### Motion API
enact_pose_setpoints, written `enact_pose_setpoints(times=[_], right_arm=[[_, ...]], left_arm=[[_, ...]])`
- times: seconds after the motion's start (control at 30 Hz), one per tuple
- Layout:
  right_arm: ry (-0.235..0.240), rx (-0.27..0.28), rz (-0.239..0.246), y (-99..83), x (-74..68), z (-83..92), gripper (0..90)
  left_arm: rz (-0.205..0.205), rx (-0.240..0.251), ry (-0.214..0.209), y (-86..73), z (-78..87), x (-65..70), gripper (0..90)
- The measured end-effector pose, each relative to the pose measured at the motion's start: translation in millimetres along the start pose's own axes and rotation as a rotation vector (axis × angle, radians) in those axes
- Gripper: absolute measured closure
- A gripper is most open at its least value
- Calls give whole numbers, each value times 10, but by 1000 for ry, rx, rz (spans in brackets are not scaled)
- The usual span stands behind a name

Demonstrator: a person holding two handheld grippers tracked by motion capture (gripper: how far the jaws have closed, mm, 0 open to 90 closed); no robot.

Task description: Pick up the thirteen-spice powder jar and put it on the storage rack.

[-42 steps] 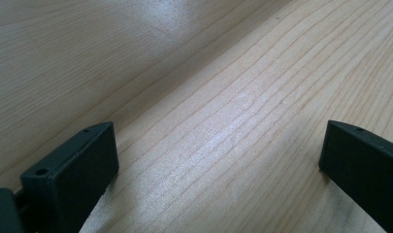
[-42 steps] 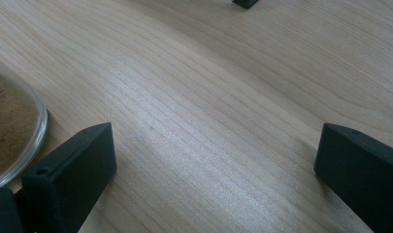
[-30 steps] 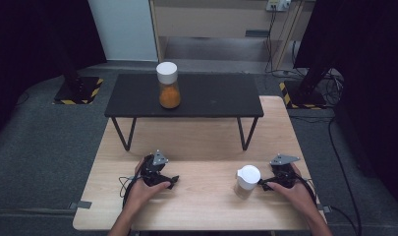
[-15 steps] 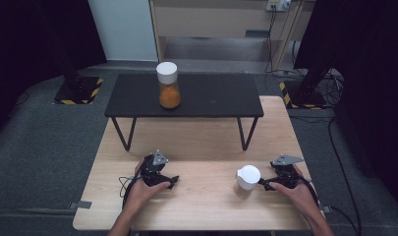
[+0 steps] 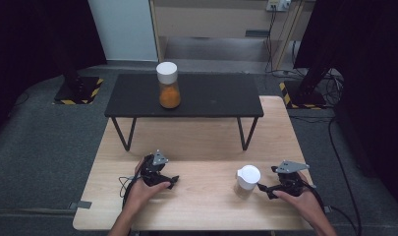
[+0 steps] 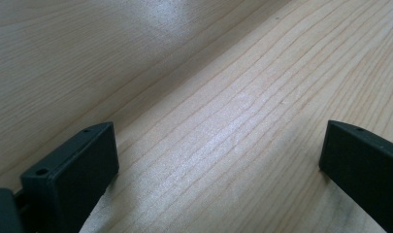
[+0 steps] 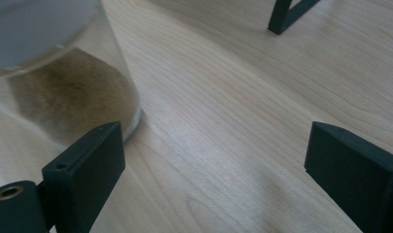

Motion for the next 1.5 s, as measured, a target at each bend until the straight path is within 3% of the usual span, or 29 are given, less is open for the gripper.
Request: enact_pose_setpoints(times=[0.43, 0.7, 1.2, 1.5], right_arm=[[34, 3, 36, -53, -131, 161, 69], [82, 21, 73, -38, -174, 191, 69], [135, 48, 114, 30, -278, 115, 58], [127, 51, 115, 114, -373, 21, 67]], left_arm=[[-1, 0, -1, 1, 0, -2, 0], [-1, 0, 0, 0, 0, 1, 0], [-1, -1, 0, 0, 0, 0, 0], [-1, -1, -1, 1, 0, -1, 0]])
Point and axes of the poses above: each handheld gripper's, and its own axes: z roughly backward along the jaws, y roughly out of its top, x roughly to its right, the point moved 2 cm from there along -z, roughly forward along the jaws, and after that the axes turned 9 degrees about -y, right-handed, at the moved point
